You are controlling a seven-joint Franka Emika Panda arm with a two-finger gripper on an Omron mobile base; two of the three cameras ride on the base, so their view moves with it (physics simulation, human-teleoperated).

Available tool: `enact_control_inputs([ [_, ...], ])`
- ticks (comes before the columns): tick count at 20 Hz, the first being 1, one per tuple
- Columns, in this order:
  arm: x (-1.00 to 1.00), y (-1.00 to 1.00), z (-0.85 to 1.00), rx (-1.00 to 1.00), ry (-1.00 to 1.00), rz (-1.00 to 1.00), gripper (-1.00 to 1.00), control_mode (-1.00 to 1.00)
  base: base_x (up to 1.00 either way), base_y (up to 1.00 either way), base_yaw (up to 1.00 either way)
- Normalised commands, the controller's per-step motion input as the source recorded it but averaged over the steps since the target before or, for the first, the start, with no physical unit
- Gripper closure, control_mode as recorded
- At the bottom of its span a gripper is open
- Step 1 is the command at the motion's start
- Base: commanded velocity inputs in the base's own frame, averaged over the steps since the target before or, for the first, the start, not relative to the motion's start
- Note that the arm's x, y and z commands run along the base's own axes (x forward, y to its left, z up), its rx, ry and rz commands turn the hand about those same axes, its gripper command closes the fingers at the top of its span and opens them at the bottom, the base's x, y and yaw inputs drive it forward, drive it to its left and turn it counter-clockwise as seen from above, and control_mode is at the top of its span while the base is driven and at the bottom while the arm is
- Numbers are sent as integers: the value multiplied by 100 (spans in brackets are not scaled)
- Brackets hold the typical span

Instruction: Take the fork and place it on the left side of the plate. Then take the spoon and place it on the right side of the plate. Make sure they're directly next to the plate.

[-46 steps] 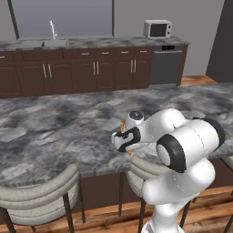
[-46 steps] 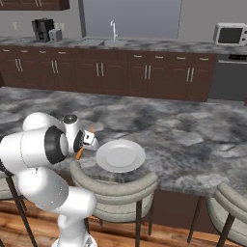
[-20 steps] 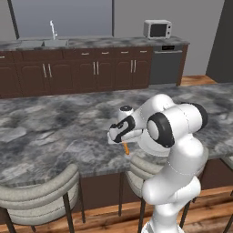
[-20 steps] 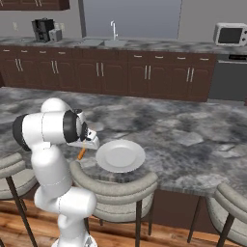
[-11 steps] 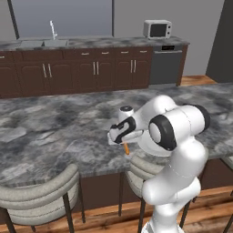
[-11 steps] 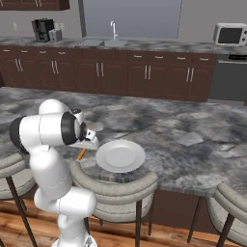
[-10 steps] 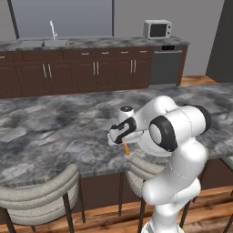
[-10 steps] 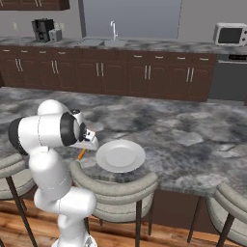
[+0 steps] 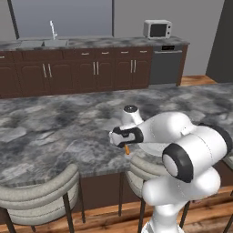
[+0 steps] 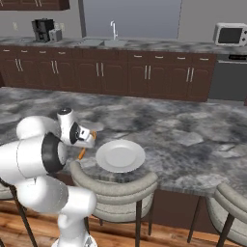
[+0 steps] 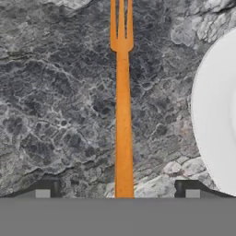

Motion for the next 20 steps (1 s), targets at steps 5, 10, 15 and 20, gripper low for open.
enact_control_inputs([
  [5, -41, 0, 62, 1, -11, 0, -100, -100, 0, 0, 0],
  [10, -49, 0, 61, 3, -8, 0, -100, -100, 0, 0, 0],
  [15, -60, 0, 57, 4, -6, 0, -100, -100, 0, 0, 0],
  [20, -61, 0, 51, 4, -5, 0, -100, -100, 0, 0, 0],
])
